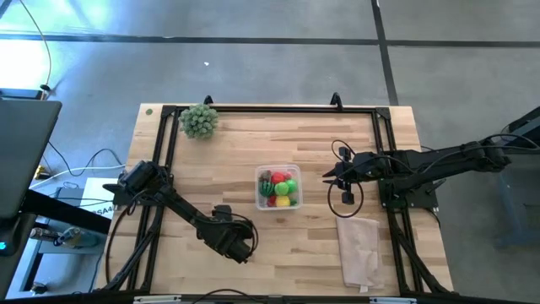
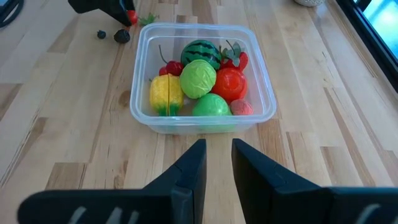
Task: Pick and placing Produce into tupperware
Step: Put the red cherry into the transparent bin, then put the black blackberry into the transparent bin
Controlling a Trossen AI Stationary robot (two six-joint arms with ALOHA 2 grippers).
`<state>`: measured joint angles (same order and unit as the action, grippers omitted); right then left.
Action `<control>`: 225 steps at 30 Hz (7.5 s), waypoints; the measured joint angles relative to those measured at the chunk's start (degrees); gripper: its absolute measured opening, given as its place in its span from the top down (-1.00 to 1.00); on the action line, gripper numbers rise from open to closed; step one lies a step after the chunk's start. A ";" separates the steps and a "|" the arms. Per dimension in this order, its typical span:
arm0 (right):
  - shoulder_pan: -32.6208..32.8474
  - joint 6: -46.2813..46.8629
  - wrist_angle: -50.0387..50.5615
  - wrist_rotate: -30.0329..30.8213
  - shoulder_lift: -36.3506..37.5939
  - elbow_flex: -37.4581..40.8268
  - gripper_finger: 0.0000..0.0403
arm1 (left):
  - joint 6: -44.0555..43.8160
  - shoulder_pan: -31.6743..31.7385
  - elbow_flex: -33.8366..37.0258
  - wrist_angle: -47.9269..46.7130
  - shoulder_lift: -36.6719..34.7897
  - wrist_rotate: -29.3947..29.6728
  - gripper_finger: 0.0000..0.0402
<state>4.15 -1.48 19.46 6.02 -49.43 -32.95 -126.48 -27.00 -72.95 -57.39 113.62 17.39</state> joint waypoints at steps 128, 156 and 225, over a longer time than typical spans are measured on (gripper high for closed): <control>0.01 0.00 0.61 -0.01 0.00 0.00 0.67 | 70.50 19.54 -8.68 16.24 -3.99 3.82 0.45; 0.01 0.00 0.95 -0.02 0.00 0.00 0.67 | 69.19 19.52 -8.61 17.08 -1.25 2.27 0.39; 0.00 -0.01 0.84 0.00 -1.60 0.02 0.67 | 15.74 11.26 -4.85 5.85 -2.96 -13.90 -0.14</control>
<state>4.14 -1.49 20.31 6.02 -51.03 -32.93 -110.74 -15.75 -77.80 -51.54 110.66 3.49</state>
